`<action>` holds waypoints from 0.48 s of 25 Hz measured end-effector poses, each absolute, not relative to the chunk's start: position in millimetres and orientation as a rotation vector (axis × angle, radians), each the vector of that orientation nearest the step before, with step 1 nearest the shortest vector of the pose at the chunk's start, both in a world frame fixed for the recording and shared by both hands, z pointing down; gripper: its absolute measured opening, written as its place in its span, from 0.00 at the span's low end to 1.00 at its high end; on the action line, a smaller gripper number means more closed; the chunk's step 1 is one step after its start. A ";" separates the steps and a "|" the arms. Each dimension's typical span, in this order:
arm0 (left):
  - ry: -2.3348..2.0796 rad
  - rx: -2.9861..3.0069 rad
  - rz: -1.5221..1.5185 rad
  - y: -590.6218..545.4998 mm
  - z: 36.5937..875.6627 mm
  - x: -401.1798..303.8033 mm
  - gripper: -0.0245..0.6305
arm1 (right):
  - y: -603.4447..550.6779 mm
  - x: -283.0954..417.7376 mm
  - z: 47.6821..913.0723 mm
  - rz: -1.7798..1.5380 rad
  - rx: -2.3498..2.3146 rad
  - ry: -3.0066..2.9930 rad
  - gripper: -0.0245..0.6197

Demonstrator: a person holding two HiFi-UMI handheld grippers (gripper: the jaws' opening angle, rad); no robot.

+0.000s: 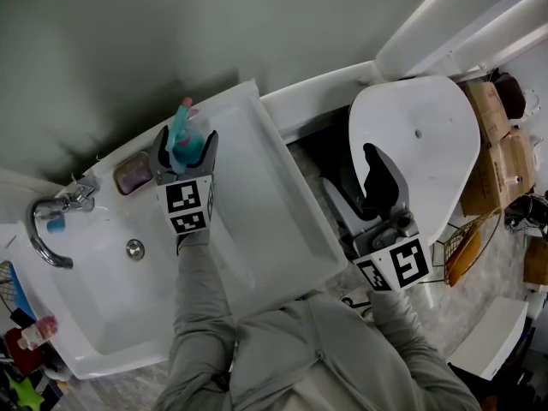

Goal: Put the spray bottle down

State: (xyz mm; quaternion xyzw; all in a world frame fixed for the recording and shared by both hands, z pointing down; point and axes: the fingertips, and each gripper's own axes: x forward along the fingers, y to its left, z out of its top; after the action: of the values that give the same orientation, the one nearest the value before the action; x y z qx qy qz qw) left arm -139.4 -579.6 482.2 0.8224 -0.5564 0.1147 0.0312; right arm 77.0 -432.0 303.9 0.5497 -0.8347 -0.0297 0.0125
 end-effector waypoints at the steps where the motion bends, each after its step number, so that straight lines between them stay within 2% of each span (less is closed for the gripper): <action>1: -1.718 2.536 0.351 -576.1 478.5 -139.7 0.70 | -430.0 76.4 302.1 -0.096 1.712 -2.606 0.56; 12: -1.840 2.526 0.244 -501.8 420.7 -159.9 0.70 | -400.0 72.7 283.9 -0.136 1.686 -2.694 0.56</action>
State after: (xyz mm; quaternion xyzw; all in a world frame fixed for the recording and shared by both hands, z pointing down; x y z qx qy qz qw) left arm -159.9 -501.8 420.7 0.8059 -0.5869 0.0780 0.0037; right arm 72.7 -400.0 283.9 0.5299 -0.8467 -0.0427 -0.0200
